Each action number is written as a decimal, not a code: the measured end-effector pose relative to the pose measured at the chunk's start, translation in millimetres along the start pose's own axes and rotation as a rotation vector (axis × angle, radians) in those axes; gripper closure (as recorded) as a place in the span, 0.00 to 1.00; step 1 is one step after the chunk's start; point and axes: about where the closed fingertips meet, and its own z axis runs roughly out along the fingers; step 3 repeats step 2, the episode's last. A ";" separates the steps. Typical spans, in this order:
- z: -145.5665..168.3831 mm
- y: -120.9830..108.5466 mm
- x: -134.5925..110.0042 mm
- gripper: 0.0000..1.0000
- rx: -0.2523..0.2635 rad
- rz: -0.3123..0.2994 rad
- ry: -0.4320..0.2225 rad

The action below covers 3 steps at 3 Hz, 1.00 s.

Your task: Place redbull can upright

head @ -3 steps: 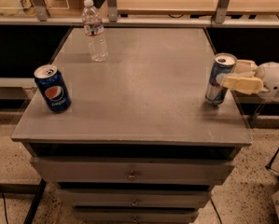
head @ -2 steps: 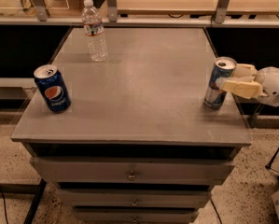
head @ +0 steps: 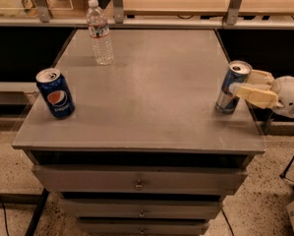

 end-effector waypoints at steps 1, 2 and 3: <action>-2.9 -0.8 -3.1 0.00 0.008 -0.013 0.001; -2.8 -0.8 -3.1 0.00 0.008 -0.013 0.001; -2.8 -0.8 -3.1 0.00 0.008 -0.013 0.001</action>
Offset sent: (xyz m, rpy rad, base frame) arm 0.0068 -0.0157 0.0215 -0.0465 -0.0540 -0.0044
